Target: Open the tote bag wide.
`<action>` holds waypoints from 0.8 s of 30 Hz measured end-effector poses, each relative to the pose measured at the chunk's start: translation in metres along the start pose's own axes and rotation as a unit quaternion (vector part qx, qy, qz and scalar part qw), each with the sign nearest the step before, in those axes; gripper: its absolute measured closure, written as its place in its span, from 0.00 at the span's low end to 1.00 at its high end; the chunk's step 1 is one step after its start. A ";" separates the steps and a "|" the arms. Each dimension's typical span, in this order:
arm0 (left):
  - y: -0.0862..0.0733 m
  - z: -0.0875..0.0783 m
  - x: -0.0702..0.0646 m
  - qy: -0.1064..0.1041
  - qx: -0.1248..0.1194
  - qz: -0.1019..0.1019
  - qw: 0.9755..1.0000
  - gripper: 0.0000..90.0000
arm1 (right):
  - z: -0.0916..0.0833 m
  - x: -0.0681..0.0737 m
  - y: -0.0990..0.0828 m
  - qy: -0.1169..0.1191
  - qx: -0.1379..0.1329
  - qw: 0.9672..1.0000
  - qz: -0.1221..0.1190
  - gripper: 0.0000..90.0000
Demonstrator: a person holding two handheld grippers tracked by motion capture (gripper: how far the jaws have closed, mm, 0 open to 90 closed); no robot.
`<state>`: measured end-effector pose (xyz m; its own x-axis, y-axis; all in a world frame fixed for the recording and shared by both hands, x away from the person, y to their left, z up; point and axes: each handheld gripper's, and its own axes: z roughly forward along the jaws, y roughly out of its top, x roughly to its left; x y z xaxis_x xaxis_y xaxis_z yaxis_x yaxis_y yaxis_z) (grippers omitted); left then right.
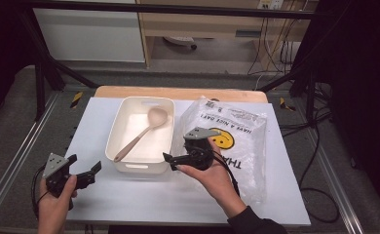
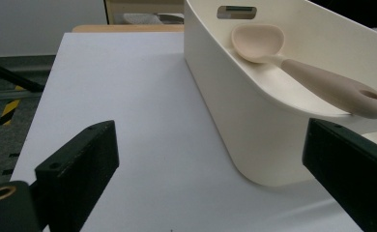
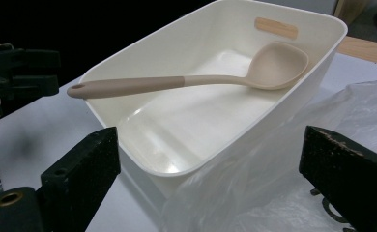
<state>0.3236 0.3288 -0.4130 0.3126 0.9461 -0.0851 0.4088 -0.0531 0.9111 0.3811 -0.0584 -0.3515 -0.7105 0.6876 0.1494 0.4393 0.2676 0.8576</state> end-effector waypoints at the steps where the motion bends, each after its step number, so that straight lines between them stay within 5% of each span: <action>1: 0.000 0.000 0.000 0.001 0.001 0.000 1.000 0.06 | -0.001 -0.001 -0.001 -0.001 0.000 1.000 -0.006 0.09; 9: 0.000 0.000 -0.001 0.003 0.001 0.001 1.000 0.06 | -0.011 -0.011 -0.009 -0.010 0.001 1.000 -0.013 0.07; 24: 0.001 0.000 -0.003 0.001 -0.002 0.003 1.000 0.06 | -0.053 -0.051 -0.022 -0.032 -0.024 0.999 0.026 0.06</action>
<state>0.3227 0.3264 -0.4120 0.3136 0.9462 -0.0795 0.4045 -0.0574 0.9127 0.3787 -0.1350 -0.3525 -0.6503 0.7420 0.1632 0.4464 0.1993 0.8724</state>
